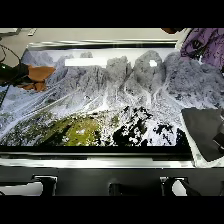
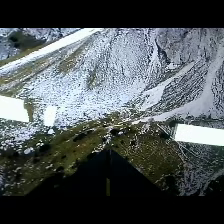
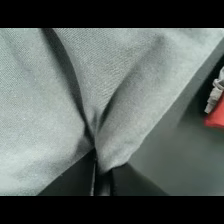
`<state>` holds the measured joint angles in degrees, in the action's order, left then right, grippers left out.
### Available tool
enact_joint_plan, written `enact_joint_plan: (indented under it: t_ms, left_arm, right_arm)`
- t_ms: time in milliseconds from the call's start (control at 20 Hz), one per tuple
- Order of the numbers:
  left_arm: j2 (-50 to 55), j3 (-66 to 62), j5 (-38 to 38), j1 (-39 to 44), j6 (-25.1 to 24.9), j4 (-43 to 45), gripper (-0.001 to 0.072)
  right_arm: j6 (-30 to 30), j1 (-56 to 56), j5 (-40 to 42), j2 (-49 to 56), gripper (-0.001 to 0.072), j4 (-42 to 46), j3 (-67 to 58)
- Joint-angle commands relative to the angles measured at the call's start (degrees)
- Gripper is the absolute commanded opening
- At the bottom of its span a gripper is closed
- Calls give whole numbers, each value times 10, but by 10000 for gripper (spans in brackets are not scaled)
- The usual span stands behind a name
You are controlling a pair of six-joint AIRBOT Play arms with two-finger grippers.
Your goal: Fold the clothes and pants, and hang the long-sleeved shirts on hangers.
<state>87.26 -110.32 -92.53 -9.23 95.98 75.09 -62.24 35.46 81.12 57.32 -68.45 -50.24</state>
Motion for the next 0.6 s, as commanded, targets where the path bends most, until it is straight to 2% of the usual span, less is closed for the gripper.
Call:
enact_joint_plan:
  t_ms: [0,150,200,250,300,350,450,550]
  left_arm:
    - [0,0,0,0,0,0,20]
    - [0,0,0,0,0,0,20]
    - [0,0,0,0,0,0,20]
    - [0,0,0,0,0,0,20]
    - [0,0,0,0,0,0,20]
    - [0,0,0,0,0,0,20]
    - [0,0,0,0,0,0,20]
    - [0,0,8,0,0,0,20]
  right_arm:
    - [2,0,10,0,32,8,5]
    - [1,0,19,0,36,19,6]
    - [0,0,19,0,72,21,6]
    - [0,0,19,0,188,25,6]
    - [0,0,20,0,348,29,6]
    - [-1,0,20,0,440,32,6]
    - [-12,0,1,-1,404,26,3]
    - [-51,0,-55,-9,235,-45,-10]
